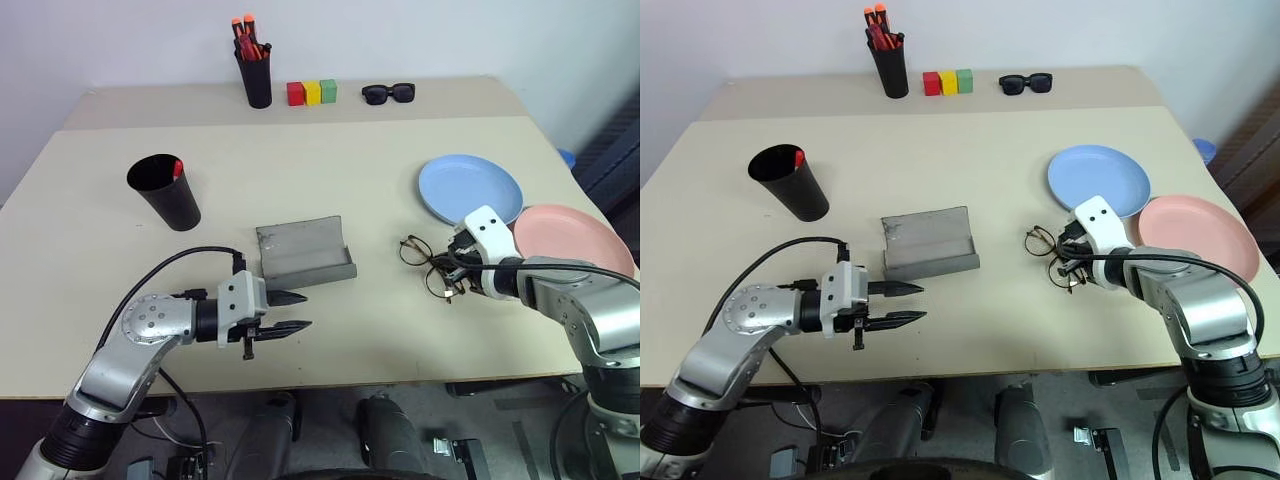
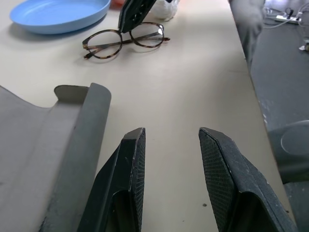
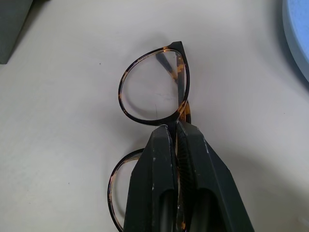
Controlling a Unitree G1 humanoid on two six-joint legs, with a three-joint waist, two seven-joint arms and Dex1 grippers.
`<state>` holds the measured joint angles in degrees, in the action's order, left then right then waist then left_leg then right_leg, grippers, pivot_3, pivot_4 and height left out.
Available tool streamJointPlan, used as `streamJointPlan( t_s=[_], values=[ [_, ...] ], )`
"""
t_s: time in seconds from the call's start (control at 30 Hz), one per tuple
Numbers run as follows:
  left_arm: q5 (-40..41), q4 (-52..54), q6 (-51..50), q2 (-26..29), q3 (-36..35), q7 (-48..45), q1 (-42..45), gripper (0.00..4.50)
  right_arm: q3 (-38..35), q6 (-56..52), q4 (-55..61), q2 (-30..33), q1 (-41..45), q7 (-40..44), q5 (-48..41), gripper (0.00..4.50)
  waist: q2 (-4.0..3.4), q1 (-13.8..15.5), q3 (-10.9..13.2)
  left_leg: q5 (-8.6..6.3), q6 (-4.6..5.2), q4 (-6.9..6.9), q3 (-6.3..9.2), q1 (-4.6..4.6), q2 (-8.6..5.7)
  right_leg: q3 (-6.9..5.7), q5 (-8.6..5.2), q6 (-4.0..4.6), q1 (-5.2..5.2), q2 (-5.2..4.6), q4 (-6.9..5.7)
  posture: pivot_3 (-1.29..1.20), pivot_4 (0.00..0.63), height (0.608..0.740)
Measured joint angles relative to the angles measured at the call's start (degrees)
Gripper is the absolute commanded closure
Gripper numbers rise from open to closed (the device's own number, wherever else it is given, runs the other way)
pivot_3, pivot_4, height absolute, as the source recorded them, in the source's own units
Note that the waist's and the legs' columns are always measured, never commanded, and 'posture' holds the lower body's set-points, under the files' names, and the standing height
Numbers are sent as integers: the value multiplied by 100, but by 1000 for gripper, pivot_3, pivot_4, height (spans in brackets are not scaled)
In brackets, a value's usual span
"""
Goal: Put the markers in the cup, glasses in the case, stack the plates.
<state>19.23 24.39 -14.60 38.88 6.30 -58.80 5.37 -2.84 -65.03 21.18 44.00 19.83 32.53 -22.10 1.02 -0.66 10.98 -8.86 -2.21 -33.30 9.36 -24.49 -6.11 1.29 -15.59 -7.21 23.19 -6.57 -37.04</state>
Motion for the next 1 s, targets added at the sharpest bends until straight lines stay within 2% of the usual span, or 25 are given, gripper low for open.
streamJointPlan(
  t_s=[0.1,0.27,0.37,0.53,0.7,0.87,1.0],
  values=[
    [12,-124,-3,44,-237,137,-23,2738,128,278,133,115,115,144,42,4478,-4,-6,2,0,0,1,-1,-1,0,0,0,0,2,-1,0,0,150,740],
    [117,-440,-38,167,-945,332,-301,2738,629,950,724,149,910,679,-7,4478,-9,-36,5,-2,0,9,-3,0,8,-3,0,-1,7,-8,5,0,150,740],
    [314,-645,-151,169,-1406,419,-545,2738,1229,1335,668,-174,1400,890,68,4478,-8,-29,5,-2,0,10,-2,-1,7,-3,0,0,8,-10,8,0,150,740],
    [582,-748,-70,140,-1979,430,-985,2738,2266,2122,-73,-925,2151,1193,497,4478,-8,-23,5,-2,-1,10,0,-1,3,-3,0,0,10,-11,9,0,150,740],
    [780,-440,5,96,-2350,418,-1647,2738,3068,3651,-1708,-1573,2708,1489,1385,4478,-7,-25,4,-2,-2,11,2,0,3,-4,1,0,13,-1,9,0,150,740],
    [923,-39,-152,100,-2406,523,-1869,2738,3188,4688,-2727,-1842,2812,1776,1869,4478,-8,-25,4,-1,-3,12,3,1,2,-2,2,0,12,4,5,0,150,740],
    [975,84,-261,113,-2410,577,-1919,2738,3188,5081,-3031,-1845,2833,2057,2135,4478,-8,-36,5,-1,-4,16,3,2,4,-2,2,-1,16,8,0,0,150,740]
  ],
)
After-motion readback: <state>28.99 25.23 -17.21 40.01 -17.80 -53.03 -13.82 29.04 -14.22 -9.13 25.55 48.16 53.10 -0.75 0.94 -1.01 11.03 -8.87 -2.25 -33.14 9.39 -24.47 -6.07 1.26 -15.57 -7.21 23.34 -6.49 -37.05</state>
